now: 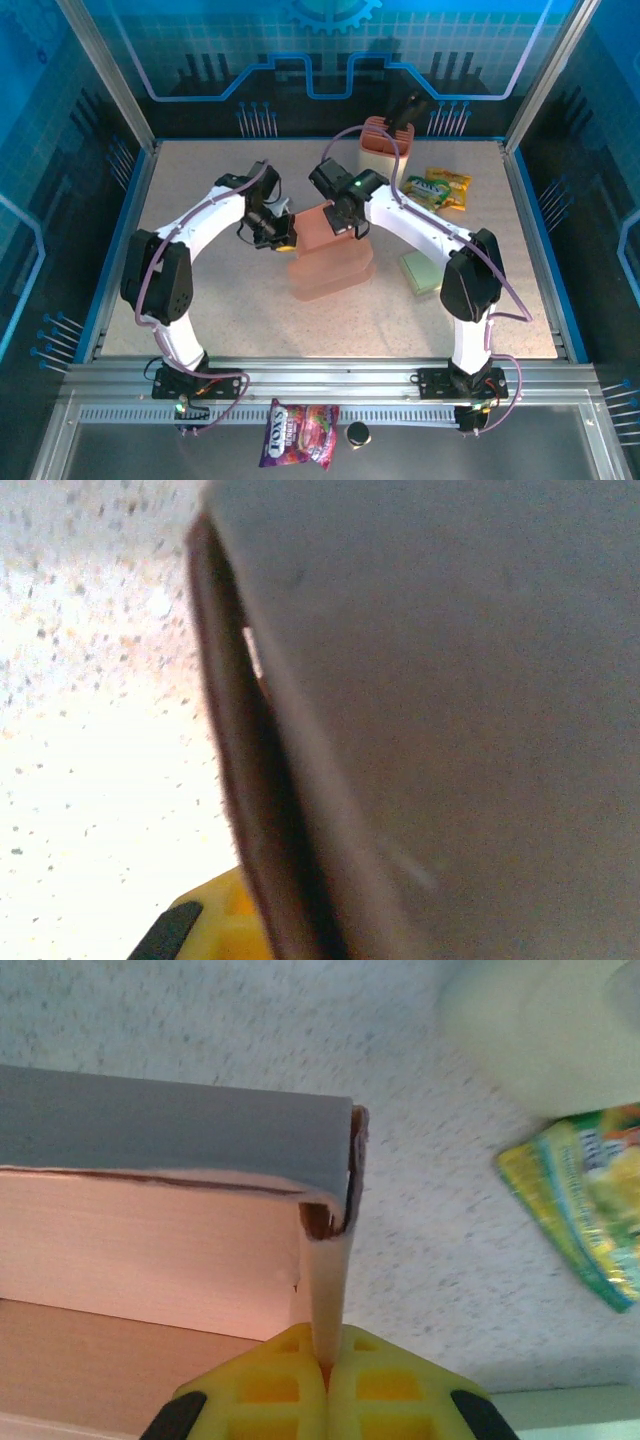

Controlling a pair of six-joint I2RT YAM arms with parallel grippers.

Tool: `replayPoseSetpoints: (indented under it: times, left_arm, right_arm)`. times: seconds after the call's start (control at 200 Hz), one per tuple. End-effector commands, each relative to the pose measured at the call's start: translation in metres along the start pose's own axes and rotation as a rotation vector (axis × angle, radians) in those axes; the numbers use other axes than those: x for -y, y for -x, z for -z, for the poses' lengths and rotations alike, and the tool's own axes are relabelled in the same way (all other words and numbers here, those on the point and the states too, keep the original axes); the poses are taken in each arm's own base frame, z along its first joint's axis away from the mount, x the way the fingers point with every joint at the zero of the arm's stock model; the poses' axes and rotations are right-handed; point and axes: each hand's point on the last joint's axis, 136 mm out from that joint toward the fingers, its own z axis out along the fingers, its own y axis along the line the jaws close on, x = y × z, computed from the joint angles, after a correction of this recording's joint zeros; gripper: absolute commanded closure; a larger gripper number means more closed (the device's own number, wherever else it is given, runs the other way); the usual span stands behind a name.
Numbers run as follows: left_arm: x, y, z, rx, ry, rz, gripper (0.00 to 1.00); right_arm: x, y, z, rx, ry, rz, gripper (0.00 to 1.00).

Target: Fold the paper box

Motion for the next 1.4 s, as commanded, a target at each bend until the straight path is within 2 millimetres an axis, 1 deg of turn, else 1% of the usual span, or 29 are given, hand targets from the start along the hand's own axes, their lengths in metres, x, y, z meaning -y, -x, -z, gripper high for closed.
replayPoseSetpoints:
  times: [0.0,0.1,0.285,0.535,0.73,0.89,1.05,1.1,1.191,1.286,1.356,1.396]
  left_arm:
    - [-0.003,-0.009,-0.003,-0.011,0.020,0.028,1.00]
    - [-0.011,-0.012,-0.013,-0.038,0.054,0.044,1.00]
    - [-0.020,-0.012,-0.025,-0.053,0.110,0.054,1.00]
    - [-0.027,-0.010,-0.036,-0.068,0.168,0.031,1.00]
    - [-0.029,-0.007,-0.036,-0.061,0.186,0.023,1.00]
    - [-0.029,-0.007,-0.037,-0.062,0.189,0.020,1.00]
    - [-0.029,-0.006,-0.036,-0.058,0.194,0.018,1.00]
    - [-0.029,-0.006,-0.036,-0.058,0.195,0.016,1.00]
    - [-0.028,-0.004,-0.036,-0.056,0.196,0.017,1.00]
    - [-0.028,-0.004,-0.035,-0.057,0.195,0.018,1.00]
    - [-0.027,-0.004,-0.036,-0.059,0.195,0.017,1.00]
    - [-0.027,-0.004,-0.036,-0.058,0.196,0.016,1.00]
  right_arm:
    - [-0.024,-0.026,-0.025,-0.092,0.115,-0.036,1.00]
    - [-0.028,-0.037,-0.039,-0.128,0.153,-0.063,1.00]
    - [-0.033,-0.051,-0.055,-0.161,0.177,-0.075,1.00]
    - [-0.043,-0.058,-0.073,-0.184,0.221,-0.089,0.90]
    - [-0.045,-0.062,-0.081,-0.201,0.223,-0.092,0.85]
    - [-0.043,-0.063,-0.083,-0.206,0.199,-0.090,0.85]
    - [-0.036,-0.064,-0.085,-0.220,0.115,-0.055,0.84]
    - [-0.033,-0.064,-0.085,-0.219,0.083,-0.043,0.85]
    - [-0.030,-0.064,-0.084,-0.219,0.028,-0.018,0.91]
    - [-0.028,-0.062,-0.081,-0.214,-0.045,0.036,0.94]
    - [-0.025,-0.059,-0.078,-0.204,-0.109,0.074,1.00]
    - [-0.025,-0.059,-0.077,-0.206,-0.127,0.084,1.00]
